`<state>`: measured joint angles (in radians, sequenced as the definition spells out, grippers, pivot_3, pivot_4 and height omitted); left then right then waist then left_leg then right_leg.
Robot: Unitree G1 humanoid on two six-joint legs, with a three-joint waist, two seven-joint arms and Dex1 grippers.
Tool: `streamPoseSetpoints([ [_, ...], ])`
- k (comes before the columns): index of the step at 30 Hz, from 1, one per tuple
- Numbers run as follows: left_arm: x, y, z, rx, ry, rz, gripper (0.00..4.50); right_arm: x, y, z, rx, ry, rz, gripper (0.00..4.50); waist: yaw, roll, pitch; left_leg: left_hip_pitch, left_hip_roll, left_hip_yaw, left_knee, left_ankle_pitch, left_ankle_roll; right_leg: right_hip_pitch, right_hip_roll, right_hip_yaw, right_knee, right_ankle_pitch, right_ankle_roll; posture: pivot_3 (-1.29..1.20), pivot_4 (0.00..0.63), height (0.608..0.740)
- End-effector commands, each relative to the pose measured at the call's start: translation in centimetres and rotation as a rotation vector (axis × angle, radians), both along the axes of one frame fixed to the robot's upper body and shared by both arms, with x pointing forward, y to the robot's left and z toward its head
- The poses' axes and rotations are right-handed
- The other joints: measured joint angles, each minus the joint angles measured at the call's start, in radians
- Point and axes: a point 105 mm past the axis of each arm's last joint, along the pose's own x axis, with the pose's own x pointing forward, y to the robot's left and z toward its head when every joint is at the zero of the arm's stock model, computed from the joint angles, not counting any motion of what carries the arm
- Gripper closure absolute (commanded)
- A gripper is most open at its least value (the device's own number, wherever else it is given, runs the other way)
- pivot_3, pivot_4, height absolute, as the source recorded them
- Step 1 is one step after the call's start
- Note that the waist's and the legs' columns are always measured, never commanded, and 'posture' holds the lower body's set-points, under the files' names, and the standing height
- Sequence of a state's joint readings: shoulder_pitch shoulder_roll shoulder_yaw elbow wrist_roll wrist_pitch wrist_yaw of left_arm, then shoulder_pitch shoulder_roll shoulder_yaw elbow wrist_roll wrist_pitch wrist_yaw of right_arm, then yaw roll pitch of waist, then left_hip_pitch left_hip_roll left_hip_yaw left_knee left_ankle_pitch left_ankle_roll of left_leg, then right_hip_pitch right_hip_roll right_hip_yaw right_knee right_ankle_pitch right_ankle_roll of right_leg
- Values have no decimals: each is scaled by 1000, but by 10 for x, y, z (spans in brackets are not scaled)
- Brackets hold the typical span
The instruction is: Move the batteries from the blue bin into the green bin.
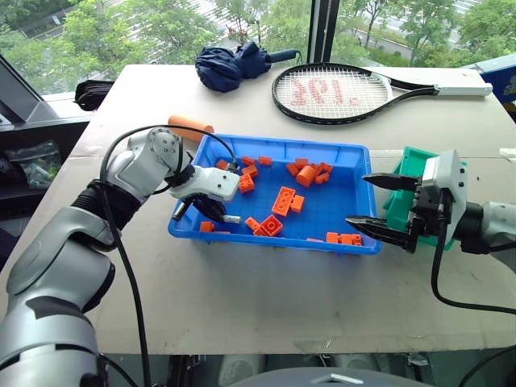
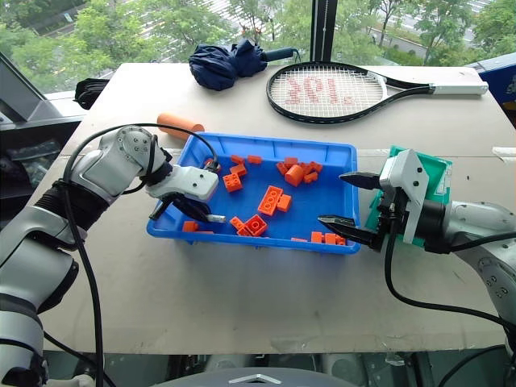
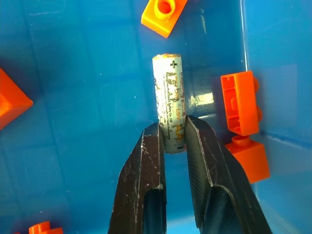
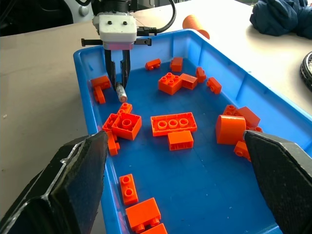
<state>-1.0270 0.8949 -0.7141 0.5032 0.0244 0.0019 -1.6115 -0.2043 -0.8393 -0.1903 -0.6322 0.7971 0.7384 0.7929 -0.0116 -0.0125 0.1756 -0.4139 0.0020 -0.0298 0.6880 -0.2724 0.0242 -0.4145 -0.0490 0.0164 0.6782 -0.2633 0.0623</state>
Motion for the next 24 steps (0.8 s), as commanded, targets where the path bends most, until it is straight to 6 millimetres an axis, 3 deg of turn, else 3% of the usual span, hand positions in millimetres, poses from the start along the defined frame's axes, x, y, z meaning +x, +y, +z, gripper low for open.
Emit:
streamPoseSetpoints([
  [1,1,-1,-2,-32,8,12,4463,-5,4,7,0,-37,23,0,0,0,0,0,0,0,0,0,0,0,0,0,0,0,0,0,150,740],
  [14,14,-28,51,-328,-62,97,4463,1,-5,11,7,-61,-24,0,0,0,0,-1,0,-1,0,0,0,0,0,0,0,0,0,0,150,740],
  [24,37,-112,54,-521,-129,69,4463,9,-13,13,2,-95,-100,0,4,-1,0,-1,-1,-1,1,0,0,1,0,-1,0,0,0,0,150,740],
])
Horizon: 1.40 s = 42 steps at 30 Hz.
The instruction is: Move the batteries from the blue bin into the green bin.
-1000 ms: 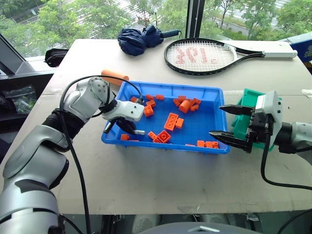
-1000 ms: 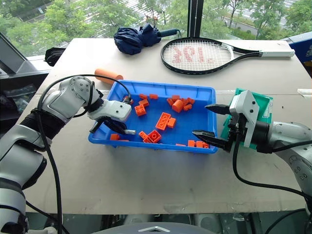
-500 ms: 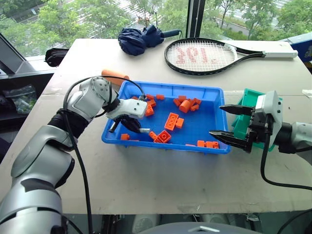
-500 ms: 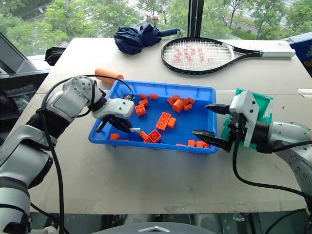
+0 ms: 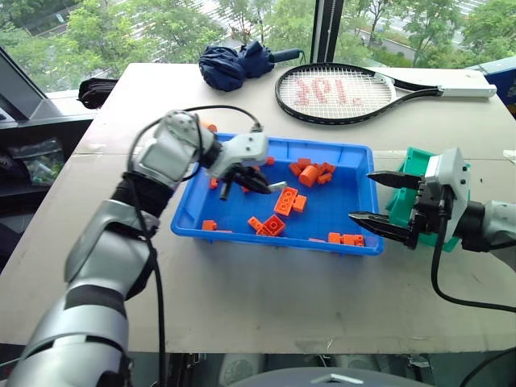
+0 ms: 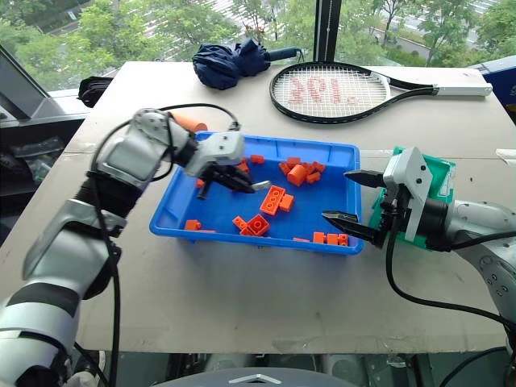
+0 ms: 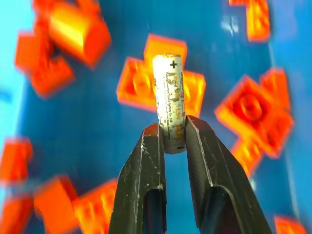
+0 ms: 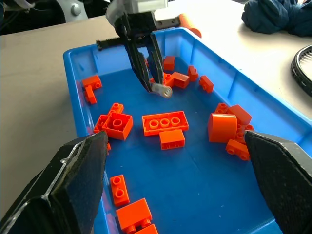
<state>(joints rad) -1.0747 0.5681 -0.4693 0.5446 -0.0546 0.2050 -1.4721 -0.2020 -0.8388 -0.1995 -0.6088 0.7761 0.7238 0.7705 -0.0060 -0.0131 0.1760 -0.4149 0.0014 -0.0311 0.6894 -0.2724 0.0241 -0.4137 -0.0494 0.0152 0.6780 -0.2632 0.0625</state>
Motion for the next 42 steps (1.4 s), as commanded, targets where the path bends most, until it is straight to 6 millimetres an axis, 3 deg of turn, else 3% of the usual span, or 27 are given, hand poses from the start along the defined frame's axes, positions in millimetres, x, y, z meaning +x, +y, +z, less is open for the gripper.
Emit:
streamPoseSetpoints([
  [1,12,-20,22,-62,-72,25,4463,4,-8,12,-2,-84,-64,0,-3,0,0,0,0,0,0,0,0,0,0,0,0,0,0,0,150,740],
  [9,10,-65,12,-55,-77,-72,4463,0,-23,10,-23,-90,-167,0,-4,0,0,0,-2,0,0,0,0,0,0,0,0,0,0,0,150,740],
  [11,11,-74,11,-78,-82,-75,3433,-1,-25,9,-25,-94,-185,0,-4,0,0,0,-2,0,0,0,0,0,0,0,0,0,0,0,150,740],
  [14,14,-77,13,-100,-98,-64,2411,-2,-26,8,-31,-97,-196,0,-5,0,0,0,-2,1,0,0,0,0,0,1,0,0,0,0,150,740],
  [17,18,-78,20,-138,-116,-39,1074,-3,-26,7,-39,-95,-197,0,-5,0,0,0,-2,0,0,0,0,0,0,1,0,0,0,0,150,740],
  [19,27,-82,34,-225,-142,32,134,-2,-26,6,-46,-93,-196,0,-4,0,0,0,-2,0,0,0,0,0,0,1,0,0,0,0,150,740],
  [22,25,-73,53,-307,-136,49,53,2,-25,4,-69,-89,-187,0,-4,0,0,0,-2,0,0,0,0,0,0,1,0,0,0,0,150,740],
  [27,-8,-35,75,-380,-81,-50,53,13,-18,-9,-152,-58,-164,0,-17,0,0,1,0,1,-1,0,0,0,1,2,0,0,0,0,150,740],
  [31,-34,6,76,-336,-67,-72,53,23,-1,-17,-168,-8,-126,0,-30,1,0,2,2,1,-2,1,-2,-1,1,2,0,0,0,0,150,740],
  [35,-55,35,75,-277,-51,-22,53,38,19,-30,-210,86,-100,0,-26,1,0,1,2,0,-1,1,-2,-1,1,1,0,0,0,0,150,740],
  [42,-91,57,69,-215,-14,61,53,66,40,-54,-242,241,-146,0,-13,0,0,0,2,0,-1,0,-1,-1,0,1,0,0,0,0,150,740],
])
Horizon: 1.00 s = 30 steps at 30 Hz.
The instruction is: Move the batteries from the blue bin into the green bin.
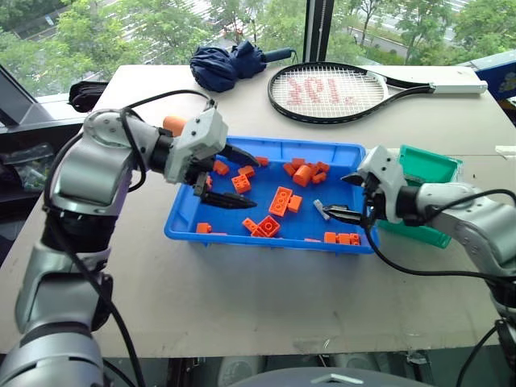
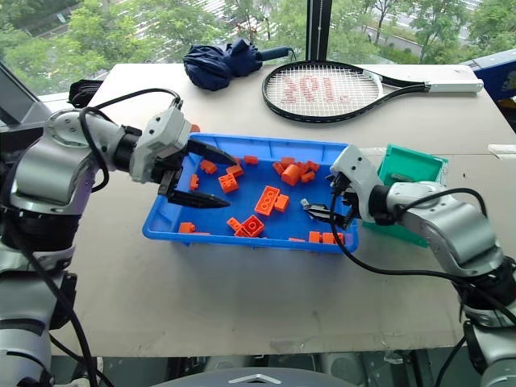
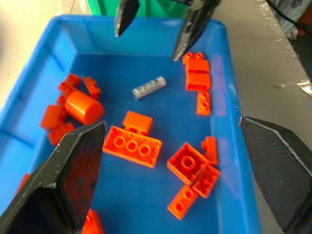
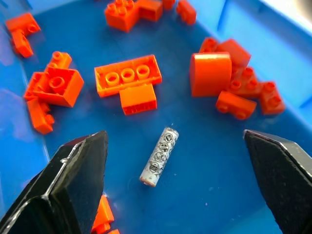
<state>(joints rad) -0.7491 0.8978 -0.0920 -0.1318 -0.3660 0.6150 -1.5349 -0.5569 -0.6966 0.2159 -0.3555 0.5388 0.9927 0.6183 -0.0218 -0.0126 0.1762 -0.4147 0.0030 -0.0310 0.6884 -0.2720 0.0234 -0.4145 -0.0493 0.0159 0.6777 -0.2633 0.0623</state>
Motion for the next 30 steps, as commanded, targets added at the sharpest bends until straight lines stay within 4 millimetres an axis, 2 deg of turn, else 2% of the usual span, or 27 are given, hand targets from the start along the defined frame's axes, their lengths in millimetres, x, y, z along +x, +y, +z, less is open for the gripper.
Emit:
streamPoseSetpoints([
  [1,-18,4,13,-2,-36,28,53,9,4,-4,-41,26,-27,0,5,0,0,0,0,0,0,0,0,0,0,0,0,0,0,0,150,740],
  [7,-30,14,15,15,-32,128,53,12,12,-19,-133,50,-6,0,11,0,0,0,0,0,0,0,0,0,0,0,0,0,0,0,150,740],
  [8,-31,16,16,16,-32,144,7,11,14,-21,-139,55,4,261,11,0,0,0,0,0,0,0,0,0,0,0,0,0,0,0,150,740],
  [10,-33,19,16,23,-29,173,0,9,17,-25,-147,65,15,968,11,0,0,0,0,0,0,0,0,0,0,0,0,0,0,0,150,740],
  [12,-33,20,15,26,-28,185,0,9,18,-26,-155,70,18,2015,11,0,0,0,0,0,0,0,0,0,0,0,0,0,0,0,150,740],
  [13,-34,19,16,24,-27,188,0,9,17,-26,-162,69,17,2305,11,0,0,0,0,0,0,0,0,0,0,0,0,0,0,0,150,740],
  [17,-32,15,17,16,-32,182,0,9,17,-27,-183,62,19,4201,11,0,0,0,0,0,0,0,0,0,0,0,0,0,0,0,150,740],
  [18,-32,13,17,13,-33,178,0,9,17,-27,-186,61,20,4451,11,0,0,0,0,0,0,0,0,0,0,0,0,0,0,0,150,740],
  [23,-29,9,20,9,-40,153,0,7,18,-22,-186,27,21,4451,11,0,0,0,-1,0,0,0,0,0,0,0,0,0,0,0,150,740],
  [27,-29,3,24,-15,-46,120,0,6,18,6,-139,-61,11,4451,9,0,0,0,-1,0,0,0,0,0,0,0,0,0,0,0,150,740],
  [30,-30,-3,28,-50,-43,97,0,0,12,35,-55,-109,-12,4451,9,0,0,0,0,0,0,0,0,-1,0,0,0,0,0,0,150,740],
])
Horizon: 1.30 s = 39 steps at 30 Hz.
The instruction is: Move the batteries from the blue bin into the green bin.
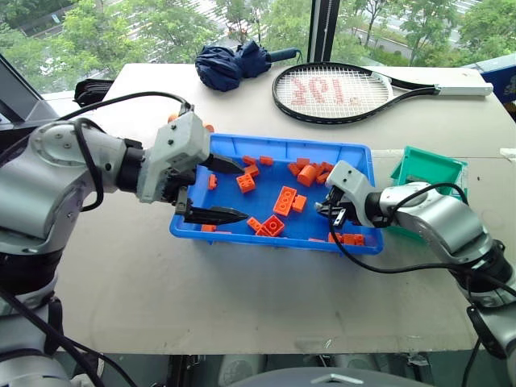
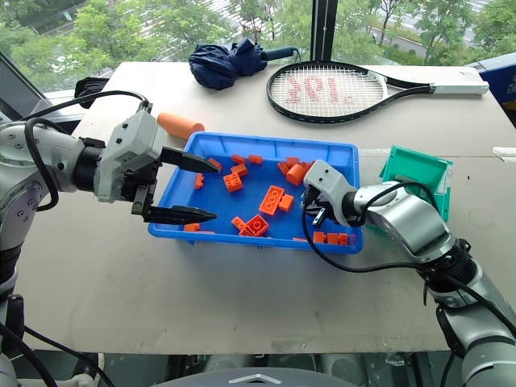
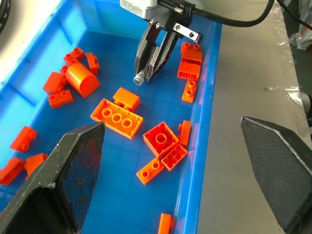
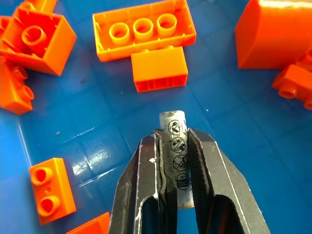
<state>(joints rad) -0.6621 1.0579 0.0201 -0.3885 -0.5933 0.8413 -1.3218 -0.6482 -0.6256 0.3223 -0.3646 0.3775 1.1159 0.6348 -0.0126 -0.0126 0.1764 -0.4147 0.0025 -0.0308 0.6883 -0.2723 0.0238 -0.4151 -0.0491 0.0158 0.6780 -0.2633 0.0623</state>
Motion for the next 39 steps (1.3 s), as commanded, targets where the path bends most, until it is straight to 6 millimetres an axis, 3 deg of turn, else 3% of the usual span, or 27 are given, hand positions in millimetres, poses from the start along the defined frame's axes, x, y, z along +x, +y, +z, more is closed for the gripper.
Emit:
streamPoseSetpoints([
  [1,-2,-8,11,-44,-36,-40,0,-5,-13,53,107,-133,-41,4451,-1,0,0,0,0,0,0,0,0,0,0,0,0,0,0,0,150,740],
  [5,4,-22,20,-122,-70,-71,0,-9,-58,88,179,-216,-221,4451,8,0,0,-1,0,-1,0,0,0,0,0,-1,0,0,0,0,150,740],
  [7,9,-33,34,-221,-101,-87,0,-12,-94,99,172,-259,-364,4451,14,0,0,-1,-1,0,0,0,0,1,-1,-1,-1,0,0,0,150,740],
  [12,16,-54,51,-352,-134,-139,0,-17,-155,103,151,-317,-616,4451,19,-1,0,0,-1,1,0,0,0,1,-1,1,0,0,0,0,150,740],
  [14,16,-62,54,-380,-135,-175,0,-19,-167,97,144,-309,-664,4451,14,-1,0,0,-1,2,0,0,0,1,0,1,0,0,0,0,150,740],
  [21,14,-85,57,-415,-145,-290,0,-15,-175,73,154,-277,-708,4451,-1,0,0,1,0,2,-1,0,0,1,0,2,0,0,0,0,150,740],
  [25,14,-85,55,-418,-136,-309,0,-15,-179,66,164,-281,-725,2934,-1,0,0,1,0,2,-1,0,0,0,0,3,0,0,0,0,150,740],
  [26,15,-85,55,-418,-135,-309,0,-15,-179,66,161,-287,-728,2351,-1,0,0,1,0,2,-1,0,0,0,0,3,0,0,0,0,150,740],
  [31,24,-74,42,-410,-132,-232,0,-22,-175,73,208,-384,-658,239,0,0,0,1,0,2,-1,0,0,0,0,3,0,0,0,0,150,740],
  [35,28,-55,22,-406,-106,-132,0,-40,-154,74,335,-456,-470,239,-1,0,0,1,0,2,-1,0,0,0,0,3,0,0,0,0,150,740],
  [39,22,-32,2,-421,-63,-17,0,-63,-152,52,397,-415,-354,239,0,0,0,1,1,2,-1,0,0,1,0,3,0,0,0,0,150,740],
])
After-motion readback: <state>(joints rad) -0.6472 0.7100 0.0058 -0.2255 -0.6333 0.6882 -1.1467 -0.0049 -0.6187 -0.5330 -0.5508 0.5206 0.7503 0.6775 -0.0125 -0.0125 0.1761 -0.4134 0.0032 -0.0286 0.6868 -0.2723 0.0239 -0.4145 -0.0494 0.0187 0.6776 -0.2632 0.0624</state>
